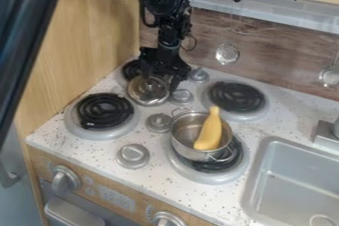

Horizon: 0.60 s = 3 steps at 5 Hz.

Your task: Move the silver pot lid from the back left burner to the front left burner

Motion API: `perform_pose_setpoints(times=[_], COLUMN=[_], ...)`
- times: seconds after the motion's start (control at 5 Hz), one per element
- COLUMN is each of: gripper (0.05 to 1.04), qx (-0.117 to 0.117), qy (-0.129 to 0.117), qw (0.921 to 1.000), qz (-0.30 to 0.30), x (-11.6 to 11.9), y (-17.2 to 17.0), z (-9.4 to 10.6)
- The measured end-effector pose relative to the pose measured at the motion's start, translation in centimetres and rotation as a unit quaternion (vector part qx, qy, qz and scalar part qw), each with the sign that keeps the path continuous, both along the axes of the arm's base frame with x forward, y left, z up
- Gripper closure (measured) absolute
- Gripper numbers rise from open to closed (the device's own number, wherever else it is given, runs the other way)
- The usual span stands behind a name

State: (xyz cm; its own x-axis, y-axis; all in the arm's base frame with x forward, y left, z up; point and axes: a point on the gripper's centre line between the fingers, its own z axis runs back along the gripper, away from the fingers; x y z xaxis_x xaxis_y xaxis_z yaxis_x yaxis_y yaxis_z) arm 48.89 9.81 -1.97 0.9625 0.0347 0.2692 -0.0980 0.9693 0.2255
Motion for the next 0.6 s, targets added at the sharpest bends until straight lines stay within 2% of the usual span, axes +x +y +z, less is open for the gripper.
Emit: perform_pose_setpoints(times=[0.4,0.6], gripper=[0.085,0.140], qx=[-0.002,-0.003], qy=[0.015,0.015], qw=[0.9995,0.9994], qz=[0.027,0.032], x=[0.1,0.4], y=[2.0,2.2], z=[-1.0,-1.0])
